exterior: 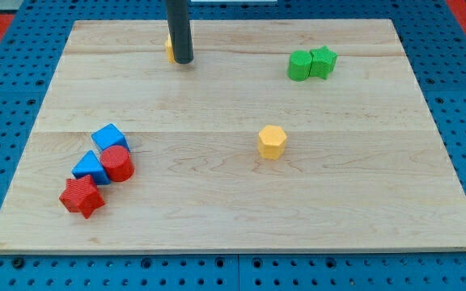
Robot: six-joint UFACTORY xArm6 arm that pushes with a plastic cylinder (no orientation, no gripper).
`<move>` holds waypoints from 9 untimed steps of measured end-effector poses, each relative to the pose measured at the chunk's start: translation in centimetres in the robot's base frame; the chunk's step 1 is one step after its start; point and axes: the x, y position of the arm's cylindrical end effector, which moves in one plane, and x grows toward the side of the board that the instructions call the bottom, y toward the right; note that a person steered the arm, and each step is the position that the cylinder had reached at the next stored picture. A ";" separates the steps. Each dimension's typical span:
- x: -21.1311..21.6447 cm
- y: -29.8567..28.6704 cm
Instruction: Push the green star closer to the yellow heart
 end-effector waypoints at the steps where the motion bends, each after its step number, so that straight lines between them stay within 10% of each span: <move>1: -1.0 -0.3; 2: -3.1 -1.2; 6: 1.4 32.6; 9: 2.9 21.6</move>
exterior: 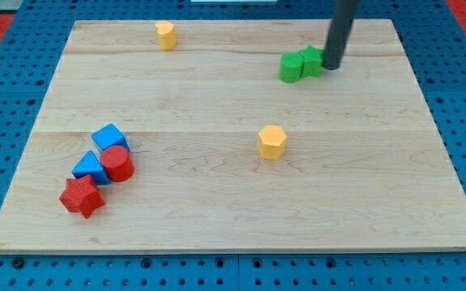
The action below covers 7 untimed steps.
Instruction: Push the green star closer to the yellow heart
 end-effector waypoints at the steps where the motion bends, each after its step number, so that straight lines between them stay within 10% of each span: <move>1: 0.0 -5.0; 5: -1.5 -20.8; 7: 0.2 -17.5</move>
